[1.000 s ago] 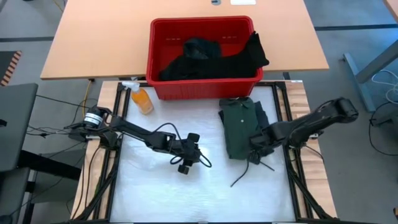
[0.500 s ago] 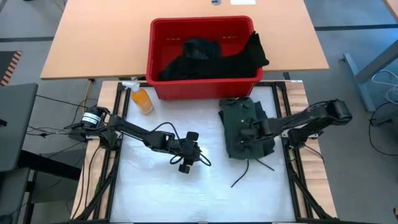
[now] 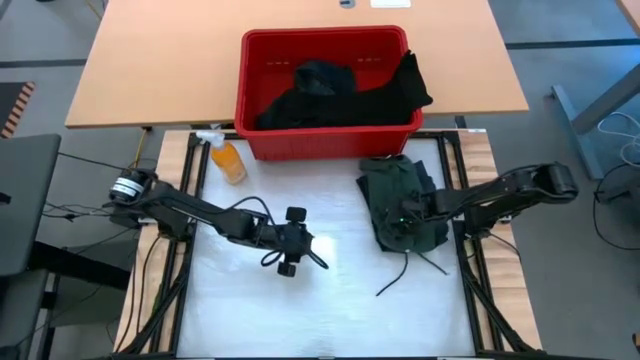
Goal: Fold laundry
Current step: Stack the folded dark green shirt on top of the folded black shorts, then fold the black shirt
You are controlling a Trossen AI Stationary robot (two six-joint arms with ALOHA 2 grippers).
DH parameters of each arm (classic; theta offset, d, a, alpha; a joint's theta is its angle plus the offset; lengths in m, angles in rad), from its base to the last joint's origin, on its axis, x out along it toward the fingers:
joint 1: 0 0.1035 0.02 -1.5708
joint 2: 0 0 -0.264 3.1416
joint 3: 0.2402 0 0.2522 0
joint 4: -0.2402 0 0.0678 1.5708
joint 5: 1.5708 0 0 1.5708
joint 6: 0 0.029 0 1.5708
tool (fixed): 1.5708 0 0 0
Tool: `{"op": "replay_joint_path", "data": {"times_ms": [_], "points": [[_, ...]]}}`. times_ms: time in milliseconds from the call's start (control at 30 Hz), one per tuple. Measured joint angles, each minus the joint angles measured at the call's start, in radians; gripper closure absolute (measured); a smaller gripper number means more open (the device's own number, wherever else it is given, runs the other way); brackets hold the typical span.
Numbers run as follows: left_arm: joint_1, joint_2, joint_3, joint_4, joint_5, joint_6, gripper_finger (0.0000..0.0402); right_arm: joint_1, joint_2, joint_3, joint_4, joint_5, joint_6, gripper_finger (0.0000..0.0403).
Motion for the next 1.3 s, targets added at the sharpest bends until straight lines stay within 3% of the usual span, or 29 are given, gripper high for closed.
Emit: {"op": "replay_joint_path", "data": {"times_ms": [233, 300, 533, 700, 833, 1033, 1233, 1300], "points": [[0.021, -0.164, 0.000, 0.022, -0.156, 0.110, 0.0230, 0.001, -0.131, 0.070, -0.147, 0.010, -0.021, 0.0383], [0.042, -0.217, 0.000, 0.034, -0.160, 0.113, 0.0230, 0.004, -0.176, 0.109, -0.161, 0.017, -0.039, 0.0383], [0.067, -0.358, 0.000, -0.075, -0.159, -0.031, 0.0230, 0.011, -0.292, 0.308, -0.257, 0.033, -0.160, 0.0382], [0.019, -0.425, 0.000, -0.152, -0.162, -0.127, 0.0230, -0.040, -0.308, 0.519, -0.271, 0.116, -0.248, 0.0382], [-0.034, -0.432, -0.046, -0.150, -0.193, -0.153, 0.0230, -0.170, -0.239, 0.690, -0.265, 0.130, -0.385, 0.0382], [-0.080, -0.424, -0.183, -0.050, -0.217, -0.152, 0.0230, -0.476, -0.048, 0.913, -0.267, 0.162, -0.577, 0.0377], [-0.077, -0.424, -0.298, 0.091, -0.206, -0.036, 0.0230, -0.780, 0.187, 1.161, -0.322, 0.120, -0.580, 0.0322], [-0.066, -0.424, -0.321, 0.146, -0.194, 0.008, 0.0230, -0.855, 0.262, 1.239, -0.354, 0.062, -0.581, 0.0295]]}}
